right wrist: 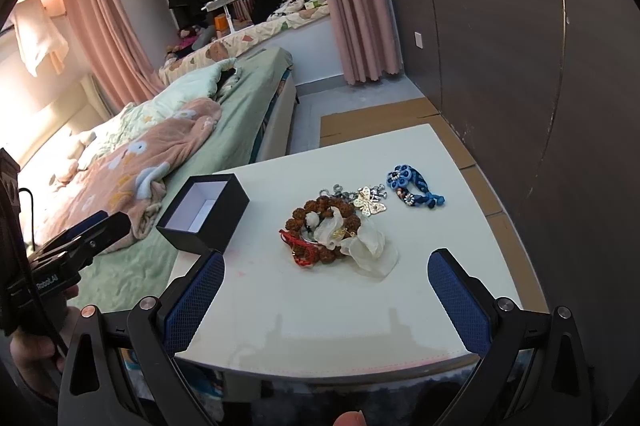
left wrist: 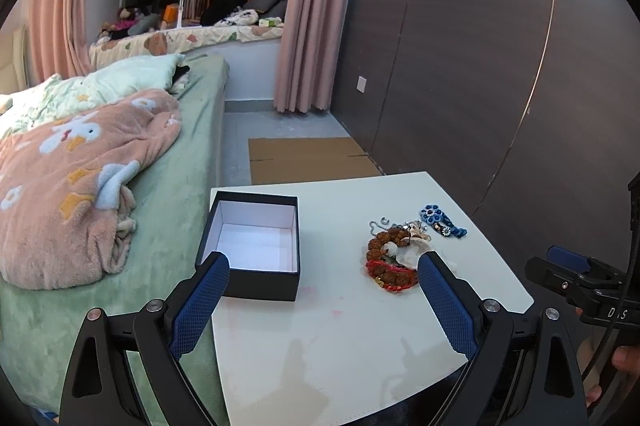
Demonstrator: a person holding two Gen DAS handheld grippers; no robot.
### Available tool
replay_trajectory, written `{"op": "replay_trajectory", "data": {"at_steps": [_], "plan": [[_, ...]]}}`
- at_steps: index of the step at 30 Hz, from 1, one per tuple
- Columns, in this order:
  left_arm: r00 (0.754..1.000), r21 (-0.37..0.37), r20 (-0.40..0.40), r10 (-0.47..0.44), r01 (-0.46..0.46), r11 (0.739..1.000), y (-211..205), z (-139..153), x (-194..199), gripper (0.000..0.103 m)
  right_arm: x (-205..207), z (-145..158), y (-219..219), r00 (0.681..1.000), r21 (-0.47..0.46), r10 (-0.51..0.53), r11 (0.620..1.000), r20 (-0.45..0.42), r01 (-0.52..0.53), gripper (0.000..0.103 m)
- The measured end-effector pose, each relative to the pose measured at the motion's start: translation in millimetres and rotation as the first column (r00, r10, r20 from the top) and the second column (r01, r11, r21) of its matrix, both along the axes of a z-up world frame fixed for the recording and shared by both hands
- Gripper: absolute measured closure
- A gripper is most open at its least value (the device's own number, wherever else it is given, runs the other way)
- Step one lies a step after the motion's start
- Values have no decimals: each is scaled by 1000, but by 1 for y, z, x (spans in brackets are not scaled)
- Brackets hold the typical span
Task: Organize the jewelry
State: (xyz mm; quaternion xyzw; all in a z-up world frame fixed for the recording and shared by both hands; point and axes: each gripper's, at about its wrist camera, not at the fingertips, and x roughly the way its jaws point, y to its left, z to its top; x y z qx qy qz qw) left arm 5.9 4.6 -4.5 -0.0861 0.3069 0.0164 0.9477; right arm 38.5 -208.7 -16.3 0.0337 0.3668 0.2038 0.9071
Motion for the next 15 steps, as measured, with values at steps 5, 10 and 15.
{"op": "replay_trajectory", "data": {"at_steps": [5, 10, 15], "plan": [[1000, -7, 6, -6, 6, 1000, -1, 2, -1, 8, -3, 4, 0, 1000, 5, 8, 1000, 10, -8, 0], [1000, -8, 12, -12, 12, 1000, -2, 4, -3, 8, -6, 6, 0, 1000, -2, 7, 1000, 7, -7, 0], [1000, -17, 13, -15, 15, 1000, -2, 5, -5, 8, -6, 6, 0, 1000, -3, 6, 1000, 7, -6, 0]]}}
